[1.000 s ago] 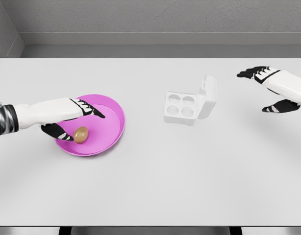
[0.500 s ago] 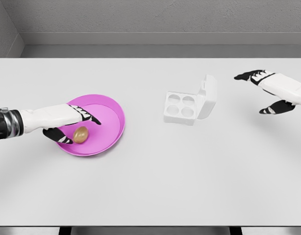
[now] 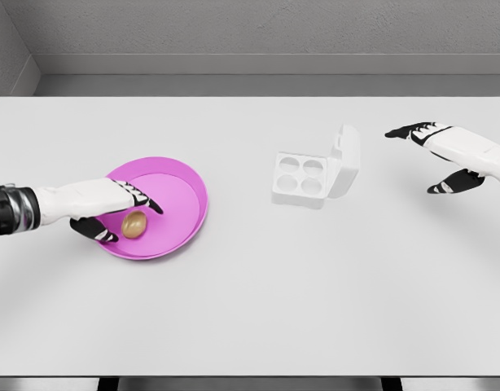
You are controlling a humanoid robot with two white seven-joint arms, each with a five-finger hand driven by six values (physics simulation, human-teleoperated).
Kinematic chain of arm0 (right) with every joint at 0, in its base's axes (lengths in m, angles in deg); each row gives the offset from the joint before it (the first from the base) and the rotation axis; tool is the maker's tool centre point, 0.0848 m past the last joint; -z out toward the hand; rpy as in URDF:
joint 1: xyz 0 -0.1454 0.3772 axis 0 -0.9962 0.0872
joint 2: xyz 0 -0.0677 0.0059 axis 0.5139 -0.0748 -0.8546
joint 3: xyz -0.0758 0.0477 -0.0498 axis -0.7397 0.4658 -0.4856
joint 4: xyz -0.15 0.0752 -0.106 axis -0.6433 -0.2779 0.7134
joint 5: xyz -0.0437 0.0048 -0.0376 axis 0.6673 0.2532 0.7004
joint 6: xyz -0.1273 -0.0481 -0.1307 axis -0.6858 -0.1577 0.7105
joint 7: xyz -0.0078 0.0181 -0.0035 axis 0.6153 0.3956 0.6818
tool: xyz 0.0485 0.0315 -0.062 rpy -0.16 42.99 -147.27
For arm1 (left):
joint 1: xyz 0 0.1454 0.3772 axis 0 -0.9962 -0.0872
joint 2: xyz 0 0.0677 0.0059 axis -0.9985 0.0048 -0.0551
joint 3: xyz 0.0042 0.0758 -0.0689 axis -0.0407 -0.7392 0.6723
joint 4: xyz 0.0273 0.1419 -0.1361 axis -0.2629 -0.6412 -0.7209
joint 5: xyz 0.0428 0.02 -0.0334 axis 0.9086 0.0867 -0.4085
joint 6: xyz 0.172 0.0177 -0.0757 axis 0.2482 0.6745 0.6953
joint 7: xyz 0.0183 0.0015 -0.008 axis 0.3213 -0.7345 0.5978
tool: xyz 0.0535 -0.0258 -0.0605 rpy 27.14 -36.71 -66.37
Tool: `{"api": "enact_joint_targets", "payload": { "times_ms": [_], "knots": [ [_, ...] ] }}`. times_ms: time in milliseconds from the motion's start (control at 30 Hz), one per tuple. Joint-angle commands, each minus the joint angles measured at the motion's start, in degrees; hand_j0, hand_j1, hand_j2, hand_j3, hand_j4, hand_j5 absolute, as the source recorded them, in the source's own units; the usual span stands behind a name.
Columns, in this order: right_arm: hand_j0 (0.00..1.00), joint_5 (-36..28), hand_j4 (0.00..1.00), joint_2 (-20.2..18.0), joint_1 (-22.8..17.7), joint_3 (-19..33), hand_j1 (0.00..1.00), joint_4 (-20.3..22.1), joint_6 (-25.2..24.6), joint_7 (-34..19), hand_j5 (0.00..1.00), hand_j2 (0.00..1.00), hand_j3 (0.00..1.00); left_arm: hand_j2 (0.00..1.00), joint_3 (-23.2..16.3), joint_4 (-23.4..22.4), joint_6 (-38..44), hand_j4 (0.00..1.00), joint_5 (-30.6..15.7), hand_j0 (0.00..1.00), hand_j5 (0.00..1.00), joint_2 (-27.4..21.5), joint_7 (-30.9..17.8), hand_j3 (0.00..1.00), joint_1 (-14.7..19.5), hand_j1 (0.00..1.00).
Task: Pack egg into the box and close the box lid
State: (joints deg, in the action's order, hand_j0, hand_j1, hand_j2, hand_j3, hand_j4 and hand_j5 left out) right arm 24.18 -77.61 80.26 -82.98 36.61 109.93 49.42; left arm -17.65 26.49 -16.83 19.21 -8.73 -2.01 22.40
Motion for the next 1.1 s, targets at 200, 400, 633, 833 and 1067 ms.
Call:
{"api": "enact_joint_targets", "payload": {
  "times_ms": [200,400,633,833,1067],
  "knots": [
    [1.00,-0.35,1.00,-0.01,0.09,-0.04,1.00,-0.04,-0.12,0.02,1.00,1.00,1.00,0.82,-0.10,-0.55,0.07,0.82,0.57,0.82,0.82,1.13,0.02,0.82,0.09,0.82],
    [1.00,-0.17,1.00,-0.01,0.09,-0.04,1.00,-0.57,-0.12,0.02,1.00,1.00,1.00,0.82,-0.10,-0.56,0.07,0.82,0.74,0.82,0.82,1.39,0.02,0.82,0.09,0.82],
    [1.00,-0.17,1.00,-0.01,0.09,-0.04,1.00,-0.48,-0.03,0.02,1.00,1.00,1.00,0.82,-0.98,-0.73,0.07,0.82,1.45,0.82,0.82,1.48,0.02,0.82,0.09,0.82],
    [1.00,-0.17,1.00,-0.01,0.18,-0.04,1.00,-0.48,-0.03,0.02,1.00,1.00,1.00,0.79,-1.06,-1.08,0.07,0.79,1.45,0.79,0.79,1.48,0.02,0.79,0.09,0.79],
    [1.00,-0.17,1.00,-0.10,0.18,-0.04,1.00,-0.40,-0.03,0.02,1.00,1.00,1.00,0.73,-1.24,-1.08,0.07,0.73,1.45,0.73,0.73,1.48,0.02,0.73,0.18,0.73]
  ]
}}
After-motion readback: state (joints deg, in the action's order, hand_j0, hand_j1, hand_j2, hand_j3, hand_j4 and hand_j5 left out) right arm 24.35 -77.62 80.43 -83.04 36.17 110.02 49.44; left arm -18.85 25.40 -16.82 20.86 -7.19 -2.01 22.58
